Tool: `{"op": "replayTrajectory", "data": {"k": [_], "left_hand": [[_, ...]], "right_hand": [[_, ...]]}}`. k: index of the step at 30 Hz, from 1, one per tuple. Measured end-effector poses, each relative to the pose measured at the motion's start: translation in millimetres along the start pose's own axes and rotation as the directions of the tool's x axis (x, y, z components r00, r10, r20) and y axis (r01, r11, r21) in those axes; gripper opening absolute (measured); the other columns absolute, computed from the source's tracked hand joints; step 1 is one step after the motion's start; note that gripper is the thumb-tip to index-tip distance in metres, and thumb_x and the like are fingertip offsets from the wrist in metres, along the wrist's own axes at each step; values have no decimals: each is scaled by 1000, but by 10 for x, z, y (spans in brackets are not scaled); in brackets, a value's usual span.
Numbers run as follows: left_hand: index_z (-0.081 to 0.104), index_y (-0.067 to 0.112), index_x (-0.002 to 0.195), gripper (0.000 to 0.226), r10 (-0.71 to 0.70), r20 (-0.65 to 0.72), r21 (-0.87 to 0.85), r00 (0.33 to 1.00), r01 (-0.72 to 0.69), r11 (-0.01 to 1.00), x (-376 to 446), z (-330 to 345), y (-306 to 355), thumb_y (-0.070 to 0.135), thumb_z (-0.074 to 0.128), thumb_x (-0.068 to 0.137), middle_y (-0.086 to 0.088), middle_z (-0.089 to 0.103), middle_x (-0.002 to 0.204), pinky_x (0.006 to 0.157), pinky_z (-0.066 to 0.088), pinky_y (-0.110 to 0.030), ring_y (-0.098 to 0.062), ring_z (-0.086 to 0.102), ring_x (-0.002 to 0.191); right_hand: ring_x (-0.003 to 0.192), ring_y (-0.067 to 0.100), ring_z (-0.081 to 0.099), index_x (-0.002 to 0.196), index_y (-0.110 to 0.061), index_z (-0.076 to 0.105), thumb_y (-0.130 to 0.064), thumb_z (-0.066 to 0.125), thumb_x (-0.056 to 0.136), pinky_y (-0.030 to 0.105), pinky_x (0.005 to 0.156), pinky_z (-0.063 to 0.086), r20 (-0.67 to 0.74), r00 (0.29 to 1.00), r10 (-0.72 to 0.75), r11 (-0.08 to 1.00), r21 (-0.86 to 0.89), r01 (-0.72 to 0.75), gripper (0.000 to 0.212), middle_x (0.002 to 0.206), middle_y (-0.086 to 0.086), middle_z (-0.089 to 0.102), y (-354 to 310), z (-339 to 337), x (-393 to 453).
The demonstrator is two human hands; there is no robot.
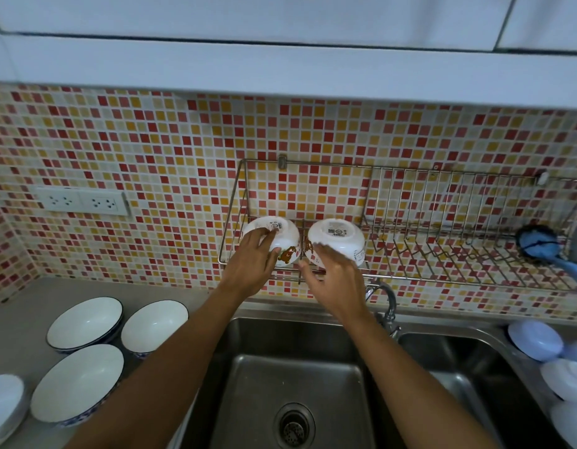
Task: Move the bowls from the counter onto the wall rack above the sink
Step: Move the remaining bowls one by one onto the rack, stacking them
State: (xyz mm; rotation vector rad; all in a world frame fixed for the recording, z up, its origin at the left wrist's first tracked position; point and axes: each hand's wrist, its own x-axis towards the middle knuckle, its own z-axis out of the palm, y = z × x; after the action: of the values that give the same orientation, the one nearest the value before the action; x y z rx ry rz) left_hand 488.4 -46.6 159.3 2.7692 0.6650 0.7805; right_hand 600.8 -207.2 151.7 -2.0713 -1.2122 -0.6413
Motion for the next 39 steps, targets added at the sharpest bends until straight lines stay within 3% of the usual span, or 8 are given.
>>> {"op": "replayTrajectory", "data": {"k": [3, 5, 13, 16, 21, 27, 31, 39], "left_hand": [[31, 17, 146, 57, -5, 14, 7, 1000, 5, 1000, -2, 16, -6, 45, 22, 97, -10, 37, 149, 111, 36, -49, -27, 30, 139], [31, 17, 146, 57, 4, 23, 16, 1000, -4, 1000, 3, 28, -29, 45, 20, 97, -9, 36, 151, 113, 33, -48, -27, 29, 140], [31, 16, 146, 58, 28, 19, 46, 999, -29, 999, 11, 51, -52, 42, 15, 97, -8, 34, 152, 116, 27, -48, -27, 28, 142], [17, 16, 150, 65, 49, -17, 77, 999, -48, 996, -3, 38, -31, 50, 5, 96, -5, 18, 159, 119, 17, -47, -27, 10, 147], [0, 14, 151, 62, 54, -122, 194, 991, -30, 980, -193, 131, 8, 43, 16, 100, -5, -4, 161, 121, -1, -42, -22, -8, 148], [5, 19, 150, 54, 58, -68, 227, 996, -41, 973, -514, 297, -219, 40, 16, 101, -2, 1, 159, 120, -7, -35, -16, -6, 147], [5, 14, 149, 55, 109, -59, 264, 992, -90, 960, -560, 263, -239, 30, 27, 101, -9, 13, 158, 118, -4, -34, -21, 4, 146], [-5, 16, 149, 55, -21, 28, 94, 999, 19, 995, -1320, 257, -436, 35, 14, 101, -2, -9, 158, 121, -3, -36, -13, -14, 146]], "right_hand": [[146, 19, 18, 149, -11, 29, -66, 29, 90, 40, 118, 1, 200, 978, 68, 988, -151, -38, 80, 156, 9, 28, 114, -74, 157], [148, 18, 1, 153, -12, 12, -69, 24, 90, 40, 117, -7, 288, 947, 144, 975, -206, -85, 86, 161, 7, 9, 139, -90, 207], [148, 23, 10, 153, -13, 9, -64, 31, 91, 43, 118, -3, 335, 915, 226, 960, -235, -151, 83, 161, 8, 11, 137, -100, 215], [149, 20, 3, 153, -10, 5, -63, 22, 92, 41, 118, -6, 282, 951, 123, 970, -238, -54, 82, 161, 8, 6, 152, -96, 149], [142, 20, 32, 141, -10, 43, -41, 31, 99, 42, 119, 12, 78, 994, -82, 973, -212, 97, 55, 147, 8, 43, 221, 22, -346], [114, 23, 60, 120, -10, 65, -33, 39, 98, 43, 111, 34, -39, 999, -14, 988, -157, 7, 40, 118, 7, 69, 178, 95, -385], [127, 26, 52, 129, -8, 58, -31, 38, 97, 49, 116, 24, -63, 998, 32, 991, -124, -39, 44, 130, 11, 61, 123, 131, -409], [148, 27, 8, 150, -8, 21, -33, 38, 93, 48, 119, 14, 75, 993, 92, 994, -64, -87, 65, 159, 13, 18, -228, 353, -860]]}}
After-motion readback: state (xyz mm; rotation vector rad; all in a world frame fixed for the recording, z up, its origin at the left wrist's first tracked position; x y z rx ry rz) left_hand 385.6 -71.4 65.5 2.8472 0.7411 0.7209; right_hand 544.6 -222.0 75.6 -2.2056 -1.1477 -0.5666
